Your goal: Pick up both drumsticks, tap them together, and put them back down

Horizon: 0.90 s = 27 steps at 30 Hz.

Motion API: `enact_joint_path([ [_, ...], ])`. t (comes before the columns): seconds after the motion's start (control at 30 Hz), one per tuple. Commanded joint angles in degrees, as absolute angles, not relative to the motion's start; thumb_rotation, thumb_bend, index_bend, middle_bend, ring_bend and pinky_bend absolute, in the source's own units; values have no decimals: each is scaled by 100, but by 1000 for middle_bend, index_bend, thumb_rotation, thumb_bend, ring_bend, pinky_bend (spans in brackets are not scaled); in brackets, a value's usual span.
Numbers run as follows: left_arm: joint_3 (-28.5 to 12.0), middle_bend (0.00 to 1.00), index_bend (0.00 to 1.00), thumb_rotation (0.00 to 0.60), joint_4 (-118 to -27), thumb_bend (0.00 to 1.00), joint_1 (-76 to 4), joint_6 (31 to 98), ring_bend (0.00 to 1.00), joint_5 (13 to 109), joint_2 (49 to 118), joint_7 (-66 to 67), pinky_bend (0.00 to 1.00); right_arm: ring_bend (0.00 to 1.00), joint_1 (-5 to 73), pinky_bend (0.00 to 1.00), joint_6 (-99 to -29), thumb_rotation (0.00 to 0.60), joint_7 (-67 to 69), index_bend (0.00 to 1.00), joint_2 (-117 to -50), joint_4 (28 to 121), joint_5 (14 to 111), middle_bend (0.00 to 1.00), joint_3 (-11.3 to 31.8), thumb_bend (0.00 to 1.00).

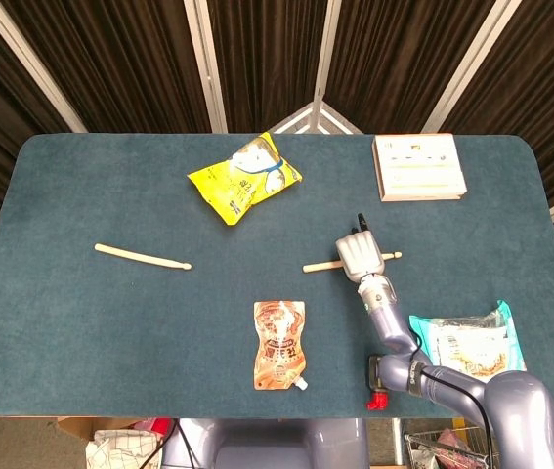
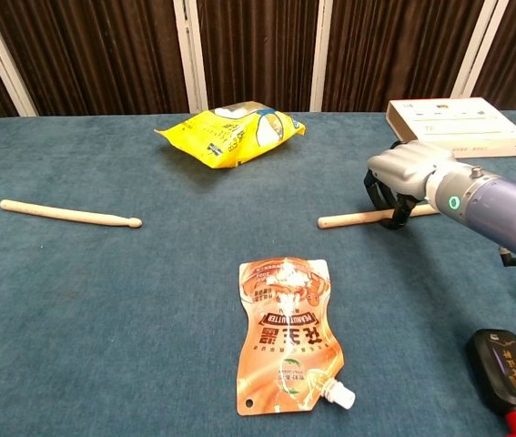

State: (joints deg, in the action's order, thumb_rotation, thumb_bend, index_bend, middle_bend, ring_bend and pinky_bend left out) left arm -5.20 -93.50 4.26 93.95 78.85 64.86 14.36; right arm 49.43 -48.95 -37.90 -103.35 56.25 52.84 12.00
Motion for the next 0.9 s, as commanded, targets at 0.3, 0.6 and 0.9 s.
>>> enact_joint_path([
  [0.3,-513,0,56,600,-9355,363,420,9384,0,7882,6488,1452,0,316,4935,0,-4918,600,-3751,628,-10299,5683,5369,575,1180,378],
  [0.6,-505,0,56,600,-9358,363,414,9368,0,7876,6488,1453,0,321,4917,0,-4924,600,-3695,658,-10246,5741,5445,582,1159,409],
  [0.9,-501,0,56,600,-9340,363,397,9338,0,7871,6488,1456,0,337,4884,0,-4903,600,-3528,660,-10166,5809,5625,593,1094,416],
])
